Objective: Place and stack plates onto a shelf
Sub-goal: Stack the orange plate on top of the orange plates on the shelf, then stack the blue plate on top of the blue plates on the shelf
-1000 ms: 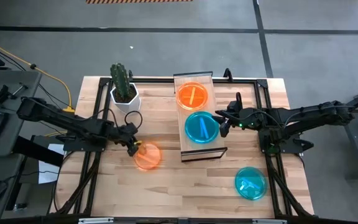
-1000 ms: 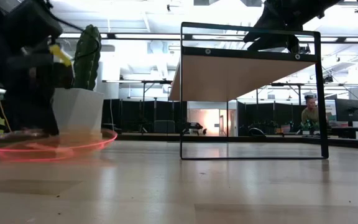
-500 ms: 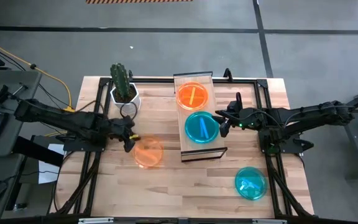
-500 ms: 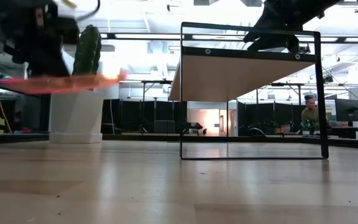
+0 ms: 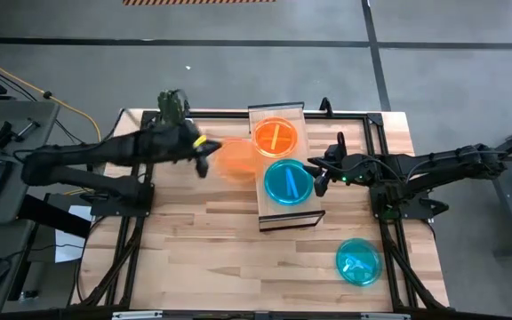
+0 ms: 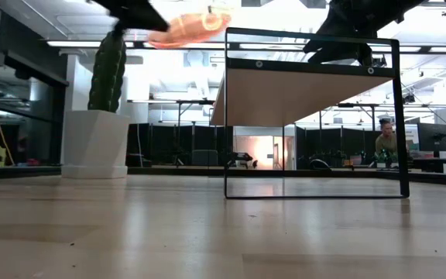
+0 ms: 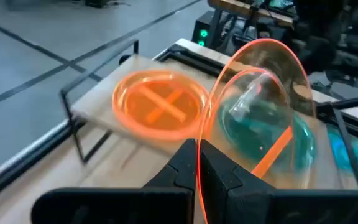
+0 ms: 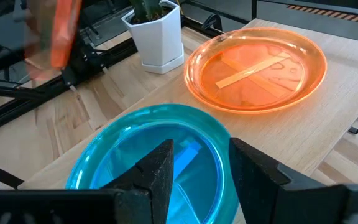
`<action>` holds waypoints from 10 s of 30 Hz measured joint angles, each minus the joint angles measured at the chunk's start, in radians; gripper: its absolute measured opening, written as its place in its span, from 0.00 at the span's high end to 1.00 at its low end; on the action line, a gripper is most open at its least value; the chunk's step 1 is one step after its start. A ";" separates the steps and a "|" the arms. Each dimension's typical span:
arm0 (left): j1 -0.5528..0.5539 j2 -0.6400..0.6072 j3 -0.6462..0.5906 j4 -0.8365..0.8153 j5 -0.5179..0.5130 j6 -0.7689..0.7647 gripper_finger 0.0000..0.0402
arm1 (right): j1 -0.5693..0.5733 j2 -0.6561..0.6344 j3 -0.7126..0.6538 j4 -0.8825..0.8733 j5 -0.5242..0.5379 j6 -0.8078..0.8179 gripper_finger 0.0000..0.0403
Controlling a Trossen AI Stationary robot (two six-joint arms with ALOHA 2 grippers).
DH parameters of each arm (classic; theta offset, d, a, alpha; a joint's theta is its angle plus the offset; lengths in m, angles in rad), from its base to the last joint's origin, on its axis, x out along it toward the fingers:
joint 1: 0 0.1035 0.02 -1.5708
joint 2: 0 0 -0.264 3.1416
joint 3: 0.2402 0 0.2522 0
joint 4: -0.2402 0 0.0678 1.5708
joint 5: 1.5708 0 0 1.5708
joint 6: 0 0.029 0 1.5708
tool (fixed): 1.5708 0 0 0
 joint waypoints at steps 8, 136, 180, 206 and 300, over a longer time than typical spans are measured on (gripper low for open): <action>0.230 0.368 0.261 0.082 0.145 0.116 1.00 | 0.000 0.000 0.000 -0.007 -0.001 -0.003 0.66; 0.109 0.418 0.173 0.184 0.102 0.231 1.00 | 0.001 0.030 -0.001 -0.061 0.091 -0.048 0.66; -0.135 -0.052 -0.465 0.812 0.148 0.219 1.00 | 0.800 0.649 0.611 -0.600 -0.367 1.222 0.66; -0.134 -0.052 -0.465 0.812 0.148 0.219 1.00 | 0.743 0.942 0.536 -0.722 -0.625 1.332 0.66; -0.135 -0.051 -0.464 0.805 0.149 0.191 1.00 | 0.678 0.988 0.800 -0.808 -0.742 0.913 1.00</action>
